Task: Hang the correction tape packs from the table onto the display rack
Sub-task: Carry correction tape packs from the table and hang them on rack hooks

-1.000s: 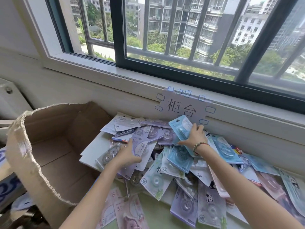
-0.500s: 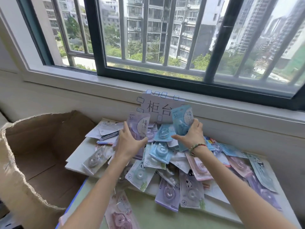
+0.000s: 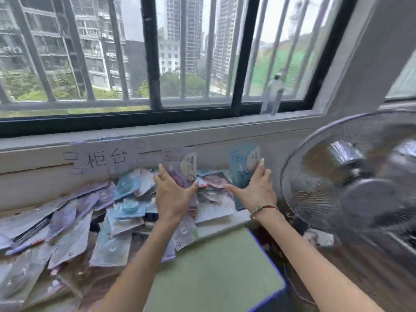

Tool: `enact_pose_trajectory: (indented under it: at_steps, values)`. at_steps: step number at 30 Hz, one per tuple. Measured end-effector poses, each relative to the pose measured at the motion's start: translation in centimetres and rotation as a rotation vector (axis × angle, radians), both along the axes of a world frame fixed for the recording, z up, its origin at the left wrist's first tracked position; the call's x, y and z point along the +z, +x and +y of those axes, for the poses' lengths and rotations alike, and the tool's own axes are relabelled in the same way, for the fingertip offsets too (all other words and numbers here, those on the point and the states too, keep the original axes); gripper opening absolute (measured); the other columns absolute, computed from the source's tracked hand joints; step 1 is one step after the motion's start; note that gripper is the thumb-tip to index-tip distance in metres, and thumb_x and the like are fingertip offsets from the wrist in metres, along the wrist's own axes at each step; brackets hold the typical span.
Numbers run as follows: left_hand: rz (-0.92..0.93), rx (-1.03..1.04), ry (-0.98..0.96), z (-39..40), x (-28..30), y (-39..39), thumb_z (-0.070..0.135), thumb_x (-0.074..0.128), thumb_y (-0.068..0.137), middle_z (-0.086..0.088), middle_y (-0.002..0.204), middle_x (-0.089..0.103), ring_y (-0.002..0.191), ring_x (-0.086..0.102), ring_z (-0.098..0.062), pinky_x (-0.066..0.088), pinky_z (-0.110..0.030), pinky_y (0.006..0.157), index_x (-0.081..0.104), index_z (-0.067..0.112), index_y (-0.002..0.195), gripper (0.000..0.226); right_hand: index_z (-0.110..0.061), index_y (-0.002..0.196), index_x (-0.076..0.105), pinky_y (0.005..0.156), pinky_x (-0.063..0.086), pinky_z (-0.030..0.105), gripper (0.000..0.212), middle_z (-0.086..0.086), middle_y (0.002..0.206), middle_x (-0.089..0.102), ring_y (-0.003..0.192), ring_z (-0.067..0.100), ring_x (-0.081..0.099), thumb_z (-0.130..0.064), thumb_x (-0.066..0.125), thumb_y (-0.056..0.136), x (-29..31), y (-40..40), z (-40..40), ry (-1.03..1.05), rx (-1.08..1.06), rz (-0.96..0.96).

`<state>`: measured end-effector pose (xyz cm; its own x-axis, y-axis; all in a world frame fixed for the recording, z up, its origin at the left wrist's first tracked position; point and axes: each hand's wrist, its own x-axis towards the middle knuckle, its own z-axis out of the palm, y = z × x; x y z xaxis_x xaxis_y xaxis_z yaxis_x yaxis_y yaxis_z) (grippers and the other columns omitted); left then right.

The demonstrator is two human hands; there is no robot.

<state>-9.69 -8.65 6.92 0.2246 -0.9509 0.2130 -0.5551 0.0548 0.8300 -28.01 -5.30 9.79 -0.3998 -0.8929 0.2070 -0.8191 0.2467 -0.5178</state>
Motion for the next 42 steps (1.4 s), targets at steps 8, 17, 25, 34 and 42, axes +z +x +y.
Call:
enact_pose_trajectory:
  at_steps: [8, 17, 25, 34, 42]
  values:
    - [0.039, -0.376, -0.036, 8.8, 0.2, -11.9, 0.044, 0.079, 0.072, -0.018, 0.143, 0.035, 0.133, 0.038, -0.033, 0.038, -0.042, 0.102, 0.014, 0.002, 0.151, 0.110, -0.006, 0.150, -0.005, 0.095, 0.043, 0.044, 0.125, 0.016, 0.143, 0.025, 0.130, 0.034, 0.037, -0.062, 0.072, 0.069, -0.5, -10.3, 16.2, 0.012, -0.482, 0.002]
    - [0.007, -0.815, -0.073, 21.3, 1.8, -26.6, 0.046, 0.076, 0.076, -0.017, 0.141, 0.036, 0.128, 0.043, -0.034, 0.043, -0.042, 0.094, 0.011, 0.005, 0.152, 0.109, -0.007, 0.149, 0.003, 0.093, 0.044, 0.041, 0.120, 0.017, 0.142, 0.029, 0.128, 0.034, 0.040, -0.062, 0.073, 0.068, 0.7, -19.6, 35.1, -0.025, -0.974, -0.015]
    - [0.005, -1.161, -0.094, 37.6, 3.3, -39.6, 0.047, 0.073, 0.078, -0.014, 0.142, 0.034, 0.126, 0.043, -0.031, 0.045, -0.040, 0.087, 0.009, 0.007, 0.153, 0.107, -0.009, 0.143, 0.017, 0.082, 0.049, 0.041, 0.111, 0.012, 0.128, 0.039, 0.114, 0.032, 0.049, -0.062, 0.075, 0.065, 1.6, -25.9, 54.2, -0.058, -1.322, 0.031]
    - [0.098, -1.457, -0.097, 60.0, 4.7, -52.6, 0.047, 0.075, 0.075, -0.014, 0.131, 0.040, 0.117, 0.049, -0.033, 0.046, -0.041, 0.084, 0.017, 0.009, 0.149, 0.101, -0.010, 0.141, 0.017, 0.070, 0.044, 0.034, 0.107, 0.008, 0.124, 0.039, 0.112, 0.026, 0.048, -0.062, 0.073, 0.067, 2.9, -32.9, 76.9, -0.046, -1.588, 0.091]
    - [0.105, -1.686, -0.094, 77.0, 4.6, -60.5, 0.043, 0.075, 0.077, -0.011, 0.124, 0.042, 0.109, 0.050, -0.031, 0.038, -0.032, 0.072, 0.025, 0.009, 0.139, 0.086, -0.007, 0.148, 0.008, 0.079, 0.047, 0.037, 0.116, 0.009, 0.131, 0.036, 0.119, 0.025, 0.046, -0.066, 0.070, 0.069, 2.7, -36.5, 92.4, -0.037, -1.830, 0.072]
